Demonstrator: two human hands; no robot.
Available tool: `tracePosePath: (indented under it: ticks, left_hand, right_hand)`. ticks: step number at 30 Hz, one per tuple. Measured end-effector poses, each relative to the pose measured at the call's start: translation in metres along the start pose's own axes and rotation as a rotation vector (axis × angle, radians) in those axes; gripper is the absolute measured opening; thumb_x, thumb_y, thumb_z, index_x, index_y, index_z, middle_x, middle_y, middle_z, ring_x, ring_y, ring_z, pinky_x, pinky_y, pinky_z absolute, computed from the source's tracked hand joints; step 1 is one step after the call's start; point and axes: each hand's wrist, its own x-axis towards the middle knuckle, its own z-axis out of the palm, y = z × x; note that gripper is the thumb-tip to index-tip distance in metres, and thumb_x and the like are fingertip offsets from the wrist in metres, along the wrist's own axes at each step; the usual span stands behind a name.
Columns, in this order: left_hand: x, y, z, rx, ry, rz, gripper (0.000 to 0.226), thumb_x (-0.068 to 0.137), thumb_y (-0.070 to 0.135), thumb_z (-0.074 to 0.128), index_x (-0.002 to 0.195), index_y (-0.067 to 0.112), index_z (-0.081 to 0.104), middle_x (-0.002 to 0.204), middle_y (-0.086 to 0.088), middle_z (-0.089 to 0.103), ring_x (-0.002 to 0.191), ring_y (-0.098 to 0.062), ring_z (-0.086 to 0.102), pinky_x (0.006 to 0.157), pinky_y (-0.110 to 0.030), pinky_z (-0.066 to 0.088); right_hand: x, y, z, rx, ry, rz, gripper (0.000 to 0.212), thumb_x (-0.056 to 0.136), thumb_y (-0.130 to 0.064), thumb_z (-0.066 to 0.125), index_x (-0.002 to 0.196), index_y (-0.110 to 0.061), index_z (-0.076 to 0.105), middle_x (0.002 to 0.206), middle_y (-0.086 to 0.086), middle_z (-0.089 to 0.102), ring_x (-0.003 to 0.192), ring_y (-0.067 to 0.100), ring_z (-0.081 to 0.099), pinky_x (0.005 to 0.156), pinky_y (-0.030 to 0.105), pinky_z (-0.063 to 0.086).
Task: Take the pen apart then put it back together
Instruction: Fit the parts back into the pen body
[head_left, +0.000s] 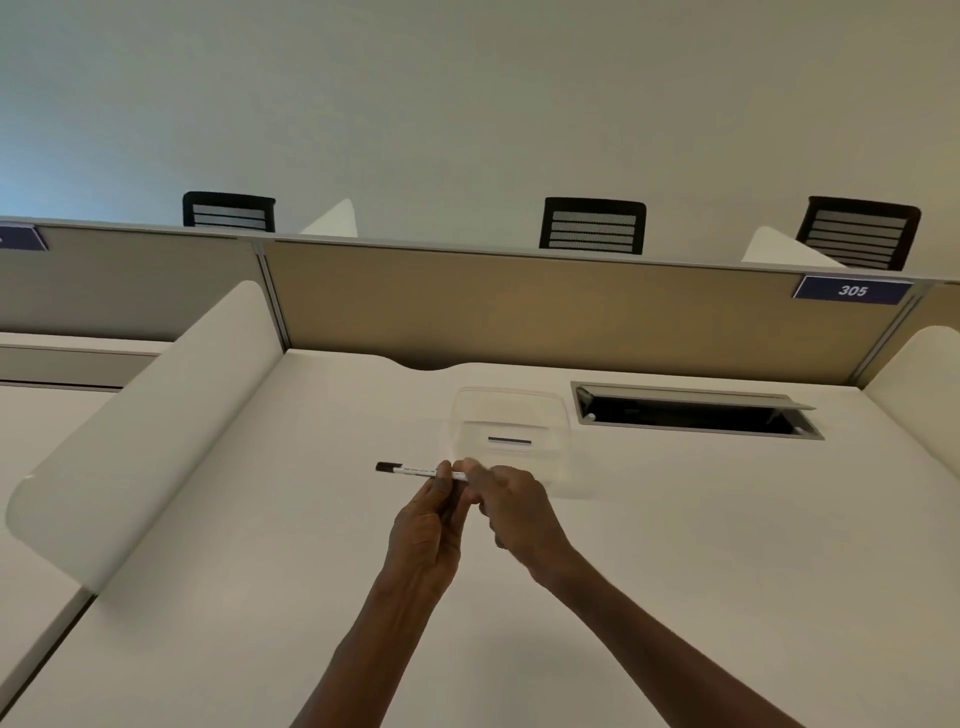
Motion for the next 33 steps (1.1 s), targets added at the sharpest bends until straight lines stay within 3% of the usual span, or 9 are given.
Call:
tracePosePath:
  ticks: [2, 7, 10, 16, 19, 22, 28, 31, 33]
  left_hand:
    - [0.001, 0.002, 0.001, 0.007, 0.009, -0.006, 0.019, 0.089, 0.012, 0.065, 0.08, 0.002, 0.079, 0.088, -0.013, 0.076, 0.078, -0.018, 0.075, 0.061, -0.023, 0.06]
    - [0.002, 0.007, 0.007, 0.032, 0.005, -0.034, 0.016, 0.082, 0.016, 0.071, 0.079, 0.002, 0.079, 0.086, -0.013, 0.076, 0.073, -0.017, 0.074, 0.058, -0.021, 0.059]
    - [0.003, 0.004, 0.011, 0.028, -0.006, -0.062, 0.017, 0.082, 0.016, 0.071, 0.077, 0.002, 0.079, 0.086, -0.014, 0.076, 0.073, -0.017, 0.074, 0.058, -0.021, 0.059]
    - [0.002, 0.002, 0.009, 0.043, -0.048, -0.171, 0.022, 0.078, 0.018, 0.074, 0.088, -0.002, 0.077, 0.094, -0.018, 0.076, 0.083, -0.023, 0.076, 0.064, -0.027, 0.062]
    - [0.004, -0.003, -0.001, 0.307, -0.054, -0.159, 0.039, 0.087, 0.034, 0.07, 0.104, -0.001, 0.07, 0.084, -0.011, 0.076, 0.086, -0.021, 0.075, 0.066, -0.026, 0.06]
    - [0.009, -0.006, -0.017, 0.591, -0.015, -0.091, 0.049, 0.088, 0.045, 0.067, 0.104, -0.002, 0.067, 0.087, -0.013, 0.077, 0.088, -0.026, 0.075, 0.067, -0.027, 0.059]
    - [0.037, -0.017, -0.061, 1.068, 0.108, 0.28, 0.029, 0.098, 0.031, 0.057, 0.088, 0.009, 0.073, 0.076, -0.003, 0.077, 0.083, -0.026, 0.074, 0.07, -0.034, 0.059]
    - [0.052, -0.021, -0.084, 1.418, 0.132, 0.481, 0.021, 0.1, 0.021, 0.052, 0.097, 0.016, 0.072, 0.095, 0.005, 0.076, 0.092, -0.016, 0.07, 0.08, -0.029, 0.051]
    - [0.058, -0.026, -0.101, 1.572, 0.124, 0.547, 0.025, 0.101, 0.022, 0.049, 0.116, 0.017, 0.068, 0.117, 0.002, 0.072, 0.109, -0.017, 0.065, 0.089, -0.024, 0.045]
  right_hand:
    - [0.003, 0.011, -0.004, -0.199, 0.1, -0.204, 0.032, 0.079, -0.053, 0.067, 0.074, -0.024, 0.056, 0.053, -0.01, 0.05, 0.047, 0.004, 0.042, 0.048, 0.017, 0.036]
    - [0.009, 0.018, -0.012, -0.131, 0.13, -0.462, 0.029, 0.078, -0.029, 0.08, 0.096, -0.035, 0.059, 0.077, -0.008, 0.058, 0.061, 0.006, 0.049, 0.056, 0.019, 0.044]
    - [0.012, 0.016, -0.01, -0.106, 0.18, -0.549, 0.023, 0.079, -0.02, 0.08, 0.093, -0.032, 0.067, 0.09, -0.013, 0.064, 0.073, 0.007, 0.057, 0.059, 0.021, 0.049]
    - [0.017, 0.016, -0.008, -0.075, 0.263, -0.549, 0.01, 0.081, -0.015, 0.077, 0.089, -0.021, 0.074, 0.091, -0.008, 0.069, 0.081, 0.008, 0.062, 0.061, 0.022, 0.05]
    - [0.021, 0.012, -0.014, -0.017, 0.274, -0.49, 0.007, 0.087, -0.017, 0.071, 0.093, -0.019, 0.074, 0.089, -0.01, 0.073, 0.084, 0.005, 0.067, 0.068, 0.017, 0.047]
    - [0.027, 0.003, -0.026, 0.06, 0.271, -0.471, 0.005, 0.092, -0.02, 0.066, 0.094, -0.018, 0.069, 0.091, -0.006, 0.076, 0.089, 0.009, 0.069, 0.076, 0.027, 0.053]
    - [0.034, -0.01, -0.046, 0.205, 0.282, -0.501, 0.016, 0.102, -0.014, 0.047, 0.107, -0.014, 0.062, 0.077, 0.001, 0.065, 0.074, 0.009, 0.061, 0.069, 0.016, 0.047]
    - [0.033, -0.01, -0.049, 0.253, 0.225, -0.464, 0.02, 0.104, -0.017, 0.043, 0.11, -0.019, 0.063, 0.073, 0.001, 0.058, 0.068, 0.013, 0.056, 0.066, 0.026, 0.052]
    - [0.031, -0.008, -0.049, 0.259, 0.176, -0.441, 0.021, 0.104, -0.018, 0.042, 0.11, -0.022, 0.062, 0.07, 0.001, 0.055, 0.064, 0.015, 0.052, 0.063, 0.029, 0.049]
